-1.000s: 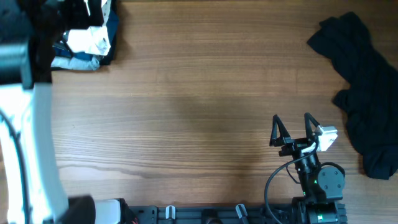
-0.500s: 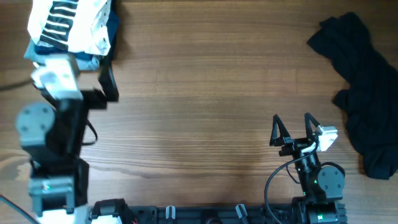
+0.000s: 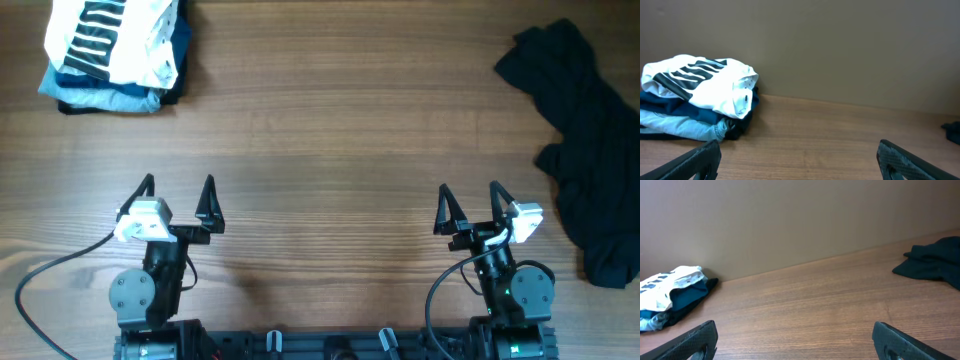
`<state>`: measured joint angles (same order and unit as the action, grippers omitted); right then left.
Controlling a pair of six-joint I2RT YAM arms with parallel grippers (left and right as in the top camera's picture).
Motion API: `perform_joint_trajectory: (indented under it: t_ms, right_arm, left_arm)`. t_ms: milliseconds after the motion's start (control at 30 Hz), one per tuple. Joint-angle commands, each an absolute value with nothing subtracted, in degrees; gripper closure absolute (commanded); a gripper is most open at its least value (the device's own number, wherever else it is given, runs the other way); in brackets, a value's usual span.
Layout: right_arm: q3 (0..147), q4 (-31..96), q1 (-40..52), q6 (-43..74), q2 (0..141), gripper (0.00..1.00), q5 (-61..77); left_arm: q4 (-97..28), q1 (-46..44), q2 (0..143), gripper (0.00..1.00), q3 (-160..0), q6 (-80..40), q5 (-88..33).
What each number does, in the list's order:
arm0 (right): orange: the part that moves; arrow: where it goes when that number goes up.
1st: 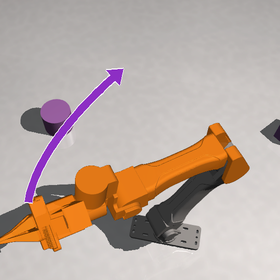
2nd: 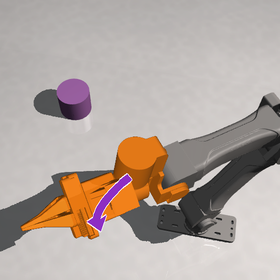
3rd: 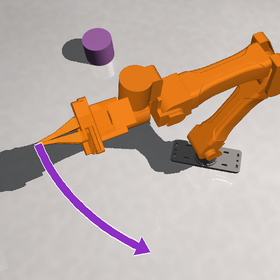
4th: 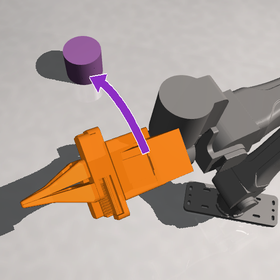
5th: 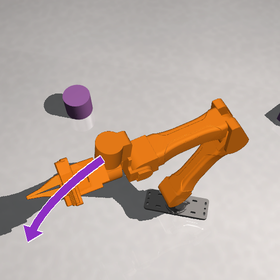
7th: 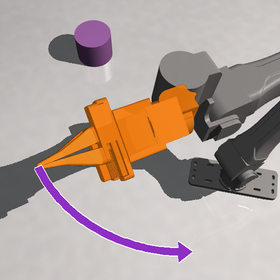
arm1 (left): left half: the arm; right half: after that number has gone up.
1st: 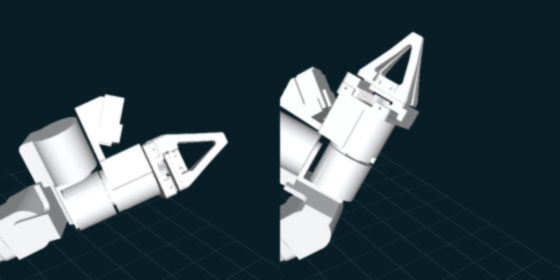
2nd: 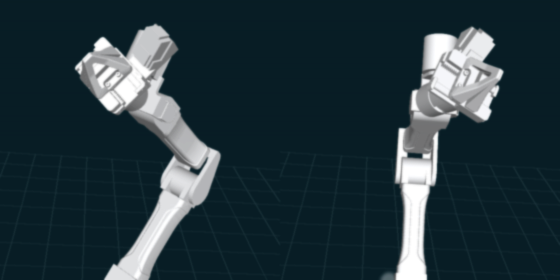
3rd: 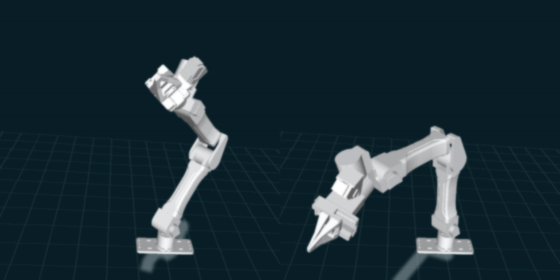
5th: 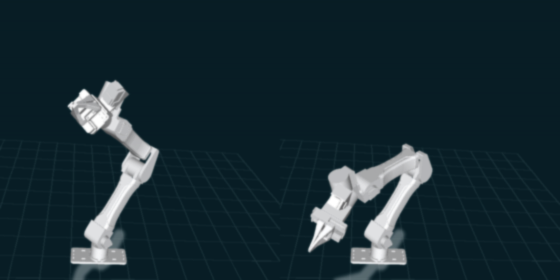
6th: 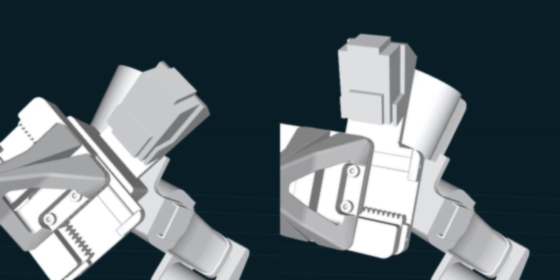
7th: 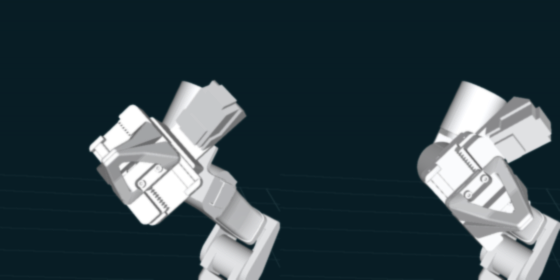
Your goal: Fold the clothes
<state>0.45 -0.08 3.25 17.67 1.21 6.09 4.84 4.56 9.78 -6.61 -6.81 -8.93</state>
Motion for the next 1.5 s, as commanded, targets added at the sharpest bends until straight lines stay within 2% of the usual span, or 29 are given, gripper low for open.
perform_joint_trajectory:
  t_ms: [0, 300, 600, 1467]
  right_arm:
    - [0.3, -0.4, 3.4, 16.6, 0.8, 0.0, 5.3]
    - [0.3, -0.4, 3.4, 16.6, 0.8, 0.0, 5.3]
    - [0.3, -0.4, 3.4, 16.6, 0.8, 0.0, 5.3]
    - [0.3, -0.4, 3.4, 16.6, 0.8, 0.0, 5.3]
  left_arm:
    - [5.7, 3.9, 5.1, 0.0, -3.2, -8.2, -7.4]
    - [6.1, 3.5, 0.6, 0.0, -0.3, -8.2, -7.4]
    - [-3.9, 2.9, 0.2, 0.0, -0.3, -8.2, -7.4]
    - [-3.7, 2.8, 0.4, 0.0, -0.3, -8.2, -7.8]
